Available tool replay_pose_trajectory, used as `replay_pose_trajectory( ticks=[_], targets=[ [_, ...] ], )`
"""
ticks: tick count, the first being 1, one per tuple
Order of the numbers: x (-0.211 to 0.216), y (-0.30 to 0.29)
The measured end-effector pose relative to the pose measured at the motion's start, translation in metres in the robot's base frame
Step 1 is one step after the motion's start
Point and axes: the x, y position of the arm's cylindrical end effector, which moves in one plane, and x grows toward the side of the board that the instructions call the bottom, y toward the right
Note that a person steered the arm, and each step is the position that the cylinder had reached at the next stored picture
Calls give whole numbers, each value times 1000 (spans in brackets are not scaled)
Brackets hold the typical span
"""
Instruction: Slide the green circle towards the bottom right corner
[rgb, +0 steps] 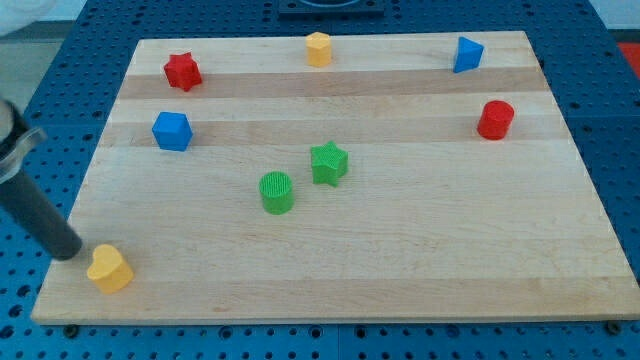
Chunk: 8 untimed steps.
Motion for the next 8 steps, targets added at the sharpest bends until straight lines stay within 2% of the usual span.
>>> replay_pose_trajectory(
  ticks=[1, 2, 8],
  targets=[
    [41, -1],
    [55, 3],
    [40, 78]
  ],
)
